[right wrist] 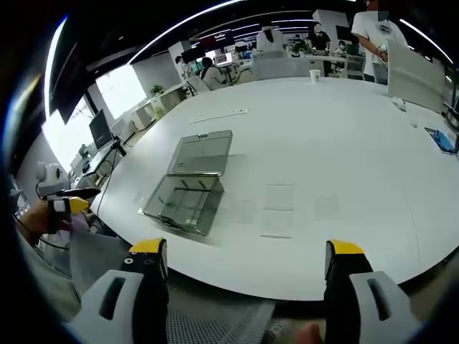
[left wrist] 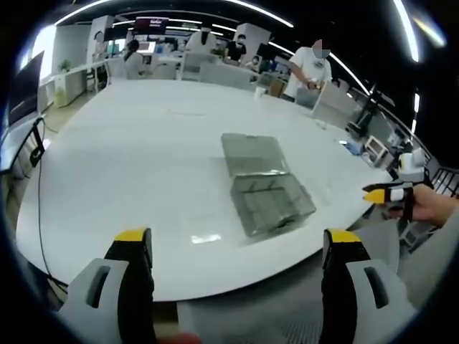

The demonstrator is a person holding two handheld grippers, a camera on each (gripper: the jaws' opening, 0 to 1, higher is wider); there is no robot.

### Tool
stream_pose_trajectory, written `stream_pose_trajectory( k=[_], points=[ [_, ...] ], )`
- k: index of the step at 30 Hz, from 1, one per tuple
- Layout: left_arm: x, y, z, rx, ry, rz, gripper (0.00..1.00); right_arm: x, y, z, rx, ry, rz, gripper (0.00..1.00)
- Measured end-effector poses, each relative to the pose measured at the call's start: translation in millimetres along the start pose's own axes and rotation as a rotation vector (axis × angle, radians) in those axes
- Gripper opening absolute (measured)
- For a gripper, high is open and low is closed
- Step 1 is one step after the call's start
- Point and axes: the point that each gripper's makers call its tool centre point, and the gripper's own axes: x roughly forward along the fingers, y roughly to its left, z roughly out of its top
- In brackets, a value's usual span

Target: Insert the divider into the dual guide fixture by aligning both edges with the guide slots and pushing it downward to the bottom, including one-sided entry, uneven engagement, binding, and posture correction.

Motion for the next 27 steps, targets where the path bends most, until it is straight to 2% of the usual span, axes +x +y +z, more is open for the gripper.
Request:
stream_pose_trajectory(
  k=[27],
  points=[
    [1.4,1.4,-0.7,-0.006,0.009,0.001,0.97,6.4,0.7,2.9,0.002,0.006,0.007,0.89]
  ],
)
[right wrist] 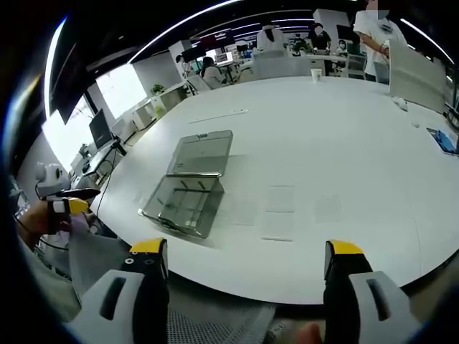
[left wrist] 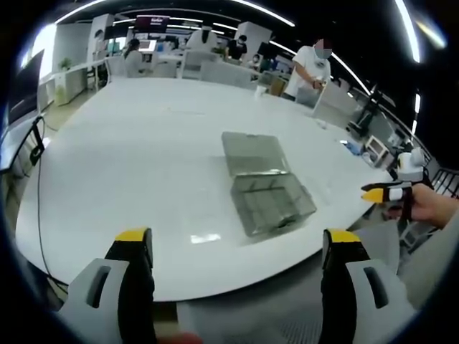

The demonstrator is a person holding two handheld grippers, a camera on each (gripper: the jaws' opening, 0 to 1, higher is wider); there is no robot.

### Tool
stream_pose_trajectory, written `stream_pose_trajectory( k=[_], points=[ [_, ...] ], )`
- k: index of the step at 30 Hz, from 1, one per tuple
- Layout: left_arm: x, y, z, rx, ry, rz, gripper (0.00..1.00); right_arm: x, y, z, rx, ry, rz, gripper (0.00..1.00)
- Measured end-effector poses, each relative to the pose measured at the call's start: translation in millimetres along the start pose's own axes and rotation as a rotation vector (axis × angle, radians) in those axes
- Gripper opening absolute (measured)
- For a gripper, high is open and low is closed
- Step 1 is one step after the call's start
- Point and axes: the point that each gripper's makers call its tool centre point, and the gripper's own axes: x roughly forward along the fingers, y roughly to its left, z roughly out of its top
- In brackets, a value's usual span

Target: Insert the divider into the dual guide fixture by aligning both edges with the guide slots and pushing it downward to the bottom, including one-sided entry, uneven engagement, binding, and posture correction.

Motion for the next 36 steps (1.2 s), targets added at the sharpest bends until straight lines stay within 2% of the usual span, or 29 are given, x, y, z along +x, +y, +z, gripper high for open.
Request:
stream_pose_trajectory(
  k=[8,36],
  points=[
    [3,-1.8,-0.9,-0.002,0.007,-0.01,0.96,8,-4,3.4,-0.012,0.005,-0.001,0.87],
    [12,-12.1,-7.2,0.006,0.026,-0.03,0.95,72,-14,9.7,-0.09,0.092,0.009,0.75]
  ],
)
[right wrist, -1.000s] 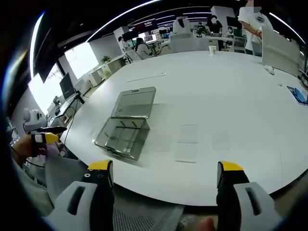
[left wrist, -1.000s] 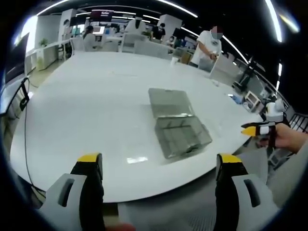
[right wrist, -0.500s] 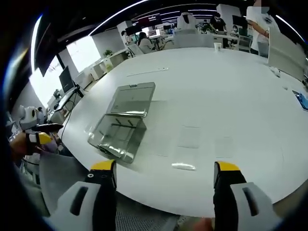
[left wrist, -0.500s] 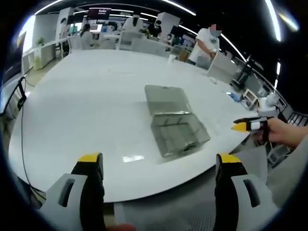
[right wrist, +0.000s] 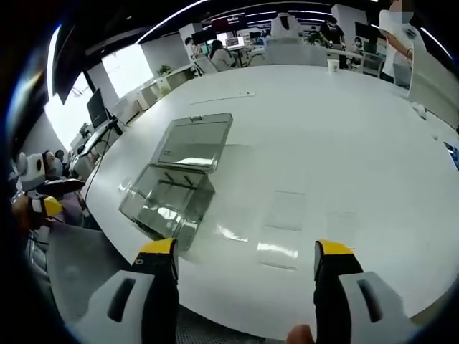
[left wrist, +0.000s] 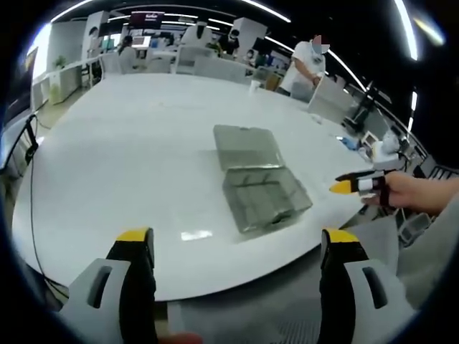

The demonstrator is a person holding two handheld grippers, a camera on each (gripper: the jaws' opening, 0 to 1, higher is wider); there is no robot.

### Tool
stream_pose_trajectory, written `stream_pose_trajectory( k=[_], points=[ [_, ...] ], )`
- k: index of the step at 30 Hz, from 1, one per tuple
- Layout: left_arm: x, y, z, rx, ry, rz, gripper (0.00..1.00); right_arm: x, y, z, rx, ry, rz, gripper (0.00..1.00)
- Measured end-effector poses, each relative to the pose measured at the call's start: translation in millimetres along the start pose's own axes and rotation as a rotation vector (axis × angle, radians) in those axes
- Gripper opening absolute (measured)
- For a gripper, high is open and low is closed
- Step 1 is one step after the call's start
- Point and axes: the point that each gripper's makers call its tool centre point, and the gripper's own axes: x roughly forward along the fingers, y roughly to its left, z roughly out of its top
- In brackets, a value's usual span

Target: Insert the divider into the dual guide fixture by aligning both edges with the guide slots and pushing it downward to the bottom, including one-sided entry, uneven engagement, binding, and posture correction.

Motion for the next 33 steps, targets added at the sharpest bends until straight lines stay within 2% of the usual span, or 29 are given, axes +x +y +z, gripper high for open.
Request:
stream_pose_trajectory(
  k=[14,23,27,33],
  points=[
    [3,2.0,-1.2,-0.004,0.005,-0.001,0.94,20,-19,-0.5,-0.021,0.035,-0.052,0.65],
    [6,1.3,-1.3,-0.004,0.009,-0.005,0.94,28,-32,3.6,-0.02,0.07,-0.098,0.51],
    [7,1.4,-1.0,-0.008,0.007,-0.006,0.94,35,-42,5.9,-0.028,0.101,-0.108,0.49],
    [9,1.5,-1.8,-0.01,0.008,-0.008,0.94,45,-51,-3.0,-0.027,0.2,-0.11,0.44]
  ],
)
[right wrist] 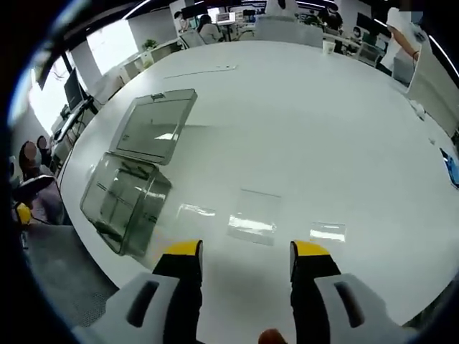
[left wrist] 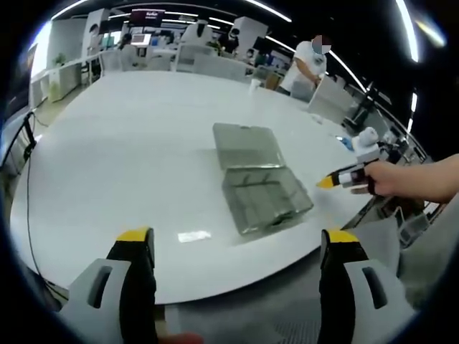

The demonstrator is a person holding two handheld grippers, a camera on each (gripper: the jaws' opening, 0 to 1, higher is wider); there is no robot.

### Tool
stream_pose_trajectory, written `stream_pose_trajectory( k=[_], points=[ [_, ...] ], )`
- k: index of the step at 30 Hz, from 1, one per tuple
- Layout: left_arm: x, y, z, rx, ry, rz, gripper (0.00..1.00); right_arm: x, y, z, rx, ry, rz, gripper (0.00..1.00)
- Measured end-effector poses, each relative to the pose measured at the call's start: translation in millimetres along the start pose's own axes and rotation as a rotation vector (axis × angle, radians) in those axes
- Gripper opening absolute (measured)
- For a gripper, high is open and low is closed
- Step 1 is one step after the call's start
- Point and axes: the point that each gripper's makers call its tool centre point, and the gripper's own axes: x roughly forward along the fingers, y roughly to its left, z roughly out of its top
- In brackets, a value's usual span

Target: Insert the divider into the dual guide fixture by aligning both edges with the guide slots and pushing it downward to the bottom, including one-sided entry, uneven engagement, binding, and posture correction.

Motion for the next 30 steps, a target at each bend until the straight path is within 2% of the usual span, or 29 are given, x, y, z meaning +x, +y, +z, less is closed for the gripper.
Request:
stream_pose_trajectory(
  k=[4,7,10,17,30],
  points=[
    [1,0.4,0.0,-0.001,0.0,-0.001,0.94,4,-2,2.1,0.01,0.008,0.0,0.41],
    [3,1.0,-0.4,-0.001,0.002,-0.002,0.94,6,0,-2.0,-0.015,0.048,0.001,0.39],
    [4,1.2,-0.3,-0.004,0.002,-0.003,0.94,8,1,0.4,0.002,0.045,0.004,0.38],
    [6,0.8,0.0,-0.006,0.004,-0.007,0.94,14,2,-3.4,0.006,0.096,0.0,0.37],
    [9,4.5,0.9,-0.013,0.004,-0.003,0.94,19,4,-5.4,0.002,0.137,-0.011,0.37]
  ],
)
